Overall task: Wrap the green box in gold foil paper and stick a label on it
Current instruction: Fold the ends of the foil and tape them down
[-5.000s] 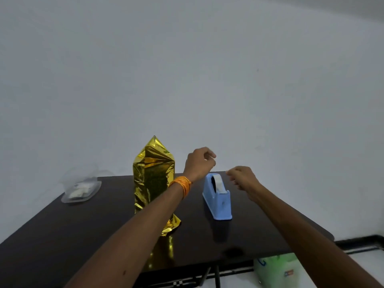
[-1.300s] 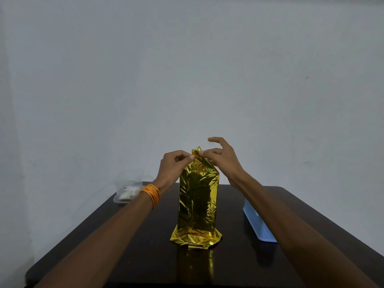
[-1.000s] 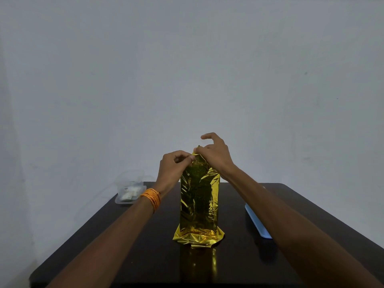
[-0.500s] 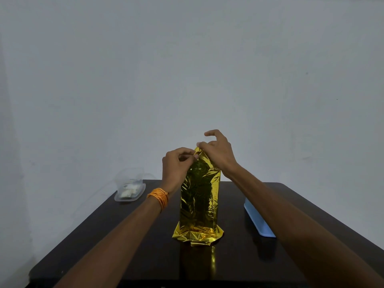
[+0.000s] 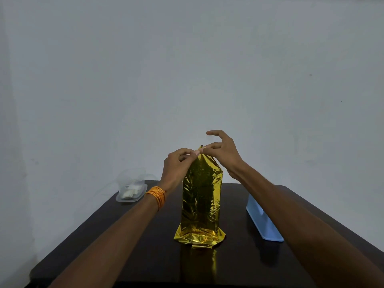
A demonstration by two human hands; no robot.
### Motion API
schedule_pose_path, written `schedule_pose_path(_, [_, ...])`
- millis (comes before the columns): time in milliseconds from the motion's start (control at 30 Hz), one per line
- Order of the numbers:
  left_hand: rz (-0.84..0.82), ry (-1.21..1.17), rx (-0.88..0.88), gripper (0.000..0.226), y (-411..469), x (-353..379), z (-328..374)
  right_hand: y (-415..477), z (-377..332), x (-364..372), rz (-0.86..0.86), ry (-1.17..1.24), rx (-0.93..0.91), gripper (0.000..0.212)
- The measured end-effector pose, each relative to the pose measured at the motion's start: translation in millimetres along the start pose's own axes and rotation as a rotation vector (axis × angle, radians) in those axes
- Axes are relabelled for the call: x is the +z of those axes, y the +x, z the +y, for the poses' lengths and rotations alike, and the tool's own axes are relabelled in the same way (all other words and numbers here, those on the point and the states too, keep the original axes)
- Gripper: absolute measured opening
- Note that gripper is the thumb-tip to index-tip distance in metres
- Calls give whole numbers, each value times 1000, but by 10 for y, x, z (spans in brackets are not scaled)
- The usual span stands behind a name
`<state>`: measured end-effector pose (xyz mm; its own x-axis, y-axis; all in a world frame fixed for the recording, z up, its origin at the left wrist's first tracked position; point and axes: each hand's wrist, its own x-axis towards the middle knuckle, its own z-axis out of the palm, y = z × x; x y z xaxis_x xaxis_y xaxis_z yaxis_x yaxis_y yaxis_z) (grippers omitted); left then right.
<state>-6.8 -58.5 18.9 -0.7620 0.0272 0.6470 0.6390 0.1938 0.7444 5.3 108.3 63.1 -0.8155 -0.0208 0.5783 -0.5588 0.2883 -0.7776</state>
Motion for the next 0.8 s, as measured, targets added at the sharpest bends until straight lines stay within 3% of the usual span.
schedule_pose_path(100, [-84,24,-104,41,47,-107,-75,51,22,11,15,9,27,61])
schedule_pose_path(200, [-138,37,-119,37,81,-188,-150,137,62,18,4,36,73,62])
schedule_pose_path(500, [-160,91,-1,39,58,-213,-245,449,255,60,-82,-158,217,66])
schedule_pose_path(800, [-196,245,95,19,126,-217,-341,412,427,110,-102,-211,257,66])
